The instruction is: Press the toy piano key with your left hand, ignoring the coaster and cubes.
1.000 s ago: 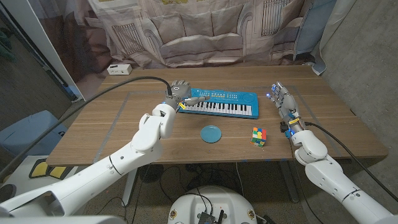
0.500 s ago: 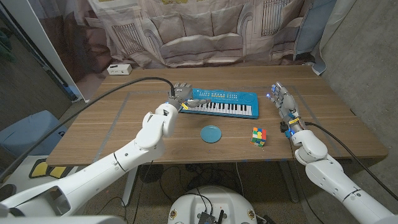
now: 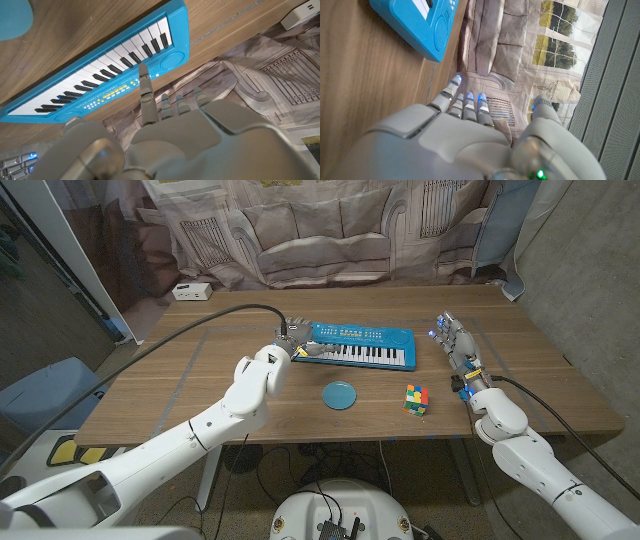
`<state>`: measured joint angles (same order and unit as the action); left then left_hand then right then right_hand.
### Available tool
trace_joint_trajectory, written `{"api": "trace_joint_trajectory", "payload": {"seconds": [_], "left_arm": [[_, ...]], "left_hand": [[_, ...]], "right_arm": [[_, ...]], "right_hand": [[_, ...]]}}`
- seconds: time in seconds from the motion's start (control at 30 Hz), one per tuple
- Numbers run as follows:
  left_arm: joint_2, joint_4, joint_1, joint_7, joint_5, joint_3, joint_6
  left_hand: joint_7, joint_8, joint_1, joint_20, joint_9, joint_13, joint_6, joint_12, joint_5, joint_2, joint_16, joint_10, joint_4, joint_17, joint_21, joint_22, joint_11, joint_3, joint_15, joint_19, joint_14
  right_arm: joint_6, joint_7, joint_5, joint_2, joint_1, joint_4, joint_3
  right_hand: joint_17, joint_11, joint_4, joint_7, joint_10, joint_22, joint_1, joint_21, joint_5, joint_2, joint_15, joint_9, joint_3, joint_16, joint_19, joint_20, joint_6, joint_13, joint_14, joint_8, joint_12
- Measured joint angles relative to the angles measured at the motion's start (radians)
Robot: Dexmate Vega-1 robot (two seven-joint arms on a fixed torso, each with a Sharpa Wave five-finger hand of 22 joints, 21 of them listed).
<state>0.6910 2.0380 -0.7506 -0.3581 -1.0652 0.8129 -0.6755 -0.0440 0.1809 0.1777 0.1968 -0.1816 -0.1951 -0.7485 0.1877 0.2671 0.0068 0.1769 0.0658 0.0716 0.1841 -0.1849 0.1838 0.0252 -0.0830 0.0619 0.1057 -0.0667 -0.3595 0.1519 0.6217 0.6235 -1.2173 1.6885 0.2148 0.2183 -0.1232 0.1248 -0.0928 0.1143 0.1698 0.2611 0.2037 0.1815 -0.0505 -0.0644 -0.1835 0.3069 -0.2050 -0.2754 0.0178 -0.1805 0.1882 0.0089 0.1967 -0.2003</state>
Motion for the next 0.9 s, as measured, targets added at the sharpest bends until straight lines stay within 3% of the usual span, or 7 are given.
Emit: {"api": "trace_joint_trajectory", "payload": {"seconds": [0.17, 0.37, 0.9], "left_arm": [[-0.006, -0.009, 0.006, -0.015, -0.006, 0.004, 0.004], [-0.011, -0.020, 0.010, -0.024, -0.004, 0.005, 0.016], [-0.020, -0.045, 0.013, -0.020, 0.025, 0.010, 0.033]], "left_hand": [[0.009, 0.000, 0.000, -0.005, 0.000, 0.000, 0.006, 0.000, 0.000, 0.000, 0.000, -0.005, 0.000, 0.000, 0.000, 0.000, 0.005, 0.000, -0.002, 0.005, -0.002], [0.040, -0.004, 0.000, 0.000, 0.000, 0.000, 0.039, 0.000, 0.007, 0.000, 0.000, -0.021, 0.004, 0.000, 0.000, 0.000, 0.005, -0.004, -0.003, 0.010, -0.003], [0.043, 0.001, 0.000, 0.000, 0.000, 0.000, 0.040, 0.009, 0.008, 0.000, 0.005, -0.027, 0.004, -0.003, -0.005, 0.000, 0.005, -0.012, 0.002, 0.010, -0.009]], "right_arm": [[0.000, 0.000, 0.001, 0.001, -0.003, 0.001, -0.002], [0.002, 0.003, 0.001, 0.001, -0.005, 0.002, -0.003], [0.010, 0.012, -0.003, 0.004, -0.008, 0.010, -0.005]], "right_hand": [[0.000, 0.000, 0.000, 0.000, 0.000, 0.000, 0.000, -0.004, 0.000, 0.000, 0.000, 0.000, 0.000, 0.000, 0.000, 0.000, 0.000, 0.000, 0.000, 0.000, 0.000], [0.000, 0.000, 0.004, 0.004, 0.000, 0.000, 0.000, -0.004, 0.000, 0.000, 0.000, 0.000, -0.004, 0.000, 0.000, 0.000, -0.004, 0.000, 0.000, 0.000, 0.000], [0.000, 0.000, 0.004, 0.007, 0.000, 0.000, 0.000, -0.004, -0.004, 0.000, 0.000, 0.000, -0.004, 0.000, 0.000, 0.000, -0.007, 0.005, 0.000, 0.000, 0.000]]}}
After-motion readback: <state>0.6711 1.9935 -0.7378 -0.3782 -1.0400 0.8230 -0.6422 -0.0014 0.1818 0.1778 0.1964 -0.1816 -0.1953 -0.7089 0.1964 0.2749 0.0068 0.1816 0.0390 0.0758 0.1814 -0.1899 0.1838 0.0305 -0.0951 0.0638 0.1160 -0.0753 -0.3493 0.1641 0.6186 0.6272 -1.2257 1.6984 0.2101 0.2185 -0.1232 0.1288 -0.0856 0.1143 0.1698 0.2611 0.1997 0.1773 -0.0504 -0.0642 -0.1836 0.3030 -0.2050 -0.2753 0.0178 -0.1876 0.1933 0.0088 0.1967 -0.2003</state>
